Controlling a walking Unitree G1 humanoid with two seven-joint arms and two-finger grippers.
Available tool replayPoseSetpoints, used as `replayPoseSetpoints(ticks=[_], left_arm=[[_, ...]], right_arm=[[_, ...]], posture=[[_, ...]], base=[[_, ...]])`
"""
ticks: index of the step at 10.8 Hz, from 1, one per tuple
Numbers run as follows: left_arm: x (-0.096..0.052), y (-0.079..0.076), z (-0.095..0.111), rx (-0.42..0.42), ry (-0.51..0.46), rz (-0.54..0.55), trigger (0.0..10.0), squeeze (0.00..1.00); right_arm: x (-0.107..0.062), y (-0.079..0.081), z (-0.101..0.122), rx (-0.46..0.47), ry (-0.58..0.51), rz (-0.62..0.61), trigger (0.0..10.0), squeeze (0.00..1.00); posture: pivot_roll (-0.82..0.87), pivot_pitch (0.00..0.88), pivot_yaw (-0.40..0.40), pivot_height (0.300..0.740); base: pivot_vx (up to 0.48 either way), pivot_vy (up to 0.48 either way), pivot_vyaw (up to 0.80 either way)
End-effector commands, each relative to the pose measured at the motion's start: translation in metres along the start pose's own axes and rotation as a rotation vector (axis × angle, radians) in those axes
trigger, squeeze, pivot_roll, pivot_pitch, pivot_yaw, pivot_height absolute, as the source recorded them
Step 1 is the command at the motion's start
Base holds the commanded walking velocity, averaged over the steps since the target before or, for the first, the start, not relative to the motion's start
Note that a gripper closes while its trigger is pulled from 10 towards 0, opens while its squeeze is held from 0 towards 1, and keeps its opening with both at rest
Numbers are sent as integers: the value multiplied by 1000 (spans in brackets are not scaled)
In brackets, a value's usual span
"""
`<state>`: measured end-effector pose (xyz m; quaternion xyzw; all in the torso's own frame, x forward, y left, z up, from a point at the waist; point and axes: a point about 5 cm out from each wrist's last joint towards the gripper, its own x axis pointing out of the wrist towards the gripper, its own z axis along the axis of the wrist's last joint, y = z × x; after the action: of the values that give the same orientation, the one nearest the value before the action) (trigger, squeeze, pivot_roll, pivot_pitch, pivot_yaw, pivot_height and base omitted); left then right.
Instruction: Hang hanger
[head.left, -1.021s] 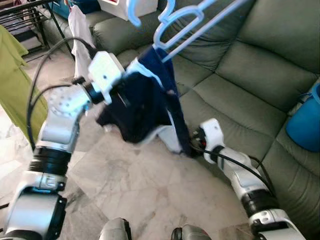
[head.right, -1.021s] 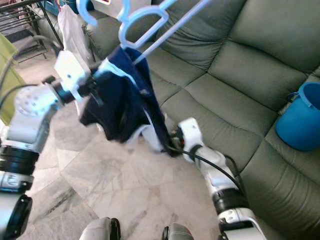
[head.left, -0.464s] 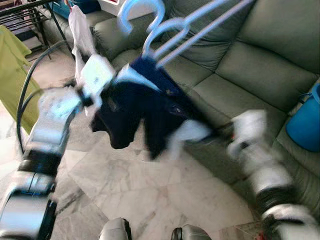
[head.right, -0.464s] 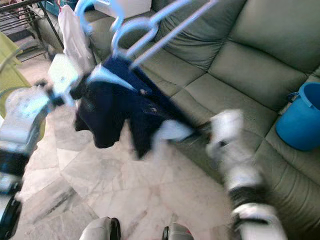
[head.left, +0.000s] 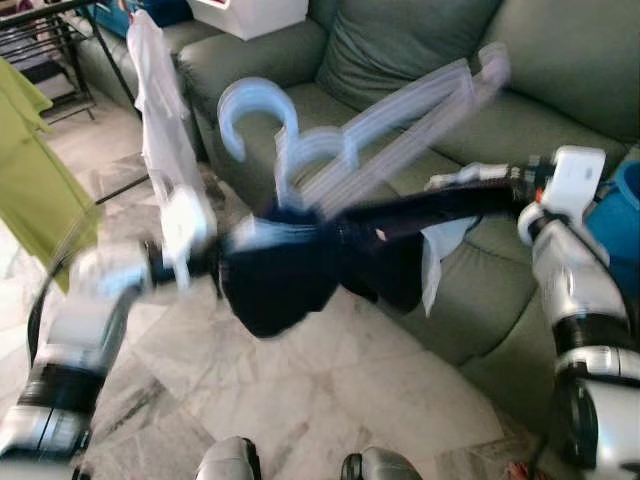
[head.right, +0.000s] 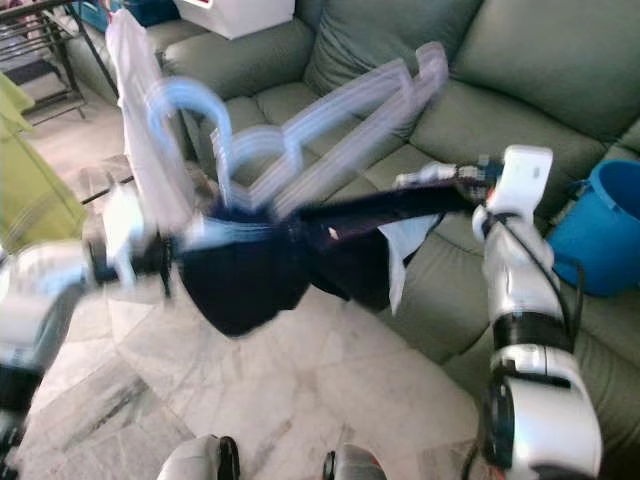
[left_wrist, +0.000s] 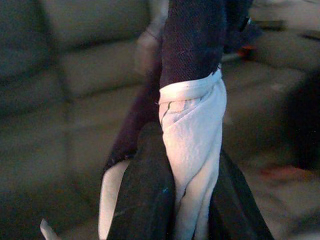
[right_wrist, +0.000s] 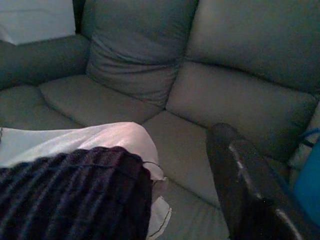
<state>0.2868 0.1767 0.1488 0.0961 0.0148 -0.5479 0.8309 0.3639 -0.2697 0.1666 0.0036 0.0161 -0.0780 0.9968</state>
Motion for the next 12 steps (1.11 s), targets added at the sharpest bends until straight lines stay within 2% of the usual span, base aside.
replayPoseSetpoints(ticks=[1,2,4,5,12], left_arm=[[-17,-4,-6,-52,60,-40,0,0],[-18,-22,-14,-123,108,-161,0,0],[-19,-36,-21,-166,169,-265,0,0],[-19,-38,-25,-159,205,-279,0,0],[-19,-38,-25,-159,205,-279,0,0]], right_arm=[[-3,-36,16,3,-52,-166,0,0],[-1,-35,15,2,-50,-169,0,0],[-1,-32,10,4,-43,-168,0,0],[0,-31,9,8,-44,-165,0,0],[0,-31,9,8,-44,-165,0,0]], posture=[[-70,68,-62,740],[-69,70,-62,740],[-66,73,-56,740],[-66,73,-54,740],[-66,73,-54,740]], base=[[0,0,0],[0,0,0],[0,0,0],[0,0,0],[0,0,0]])
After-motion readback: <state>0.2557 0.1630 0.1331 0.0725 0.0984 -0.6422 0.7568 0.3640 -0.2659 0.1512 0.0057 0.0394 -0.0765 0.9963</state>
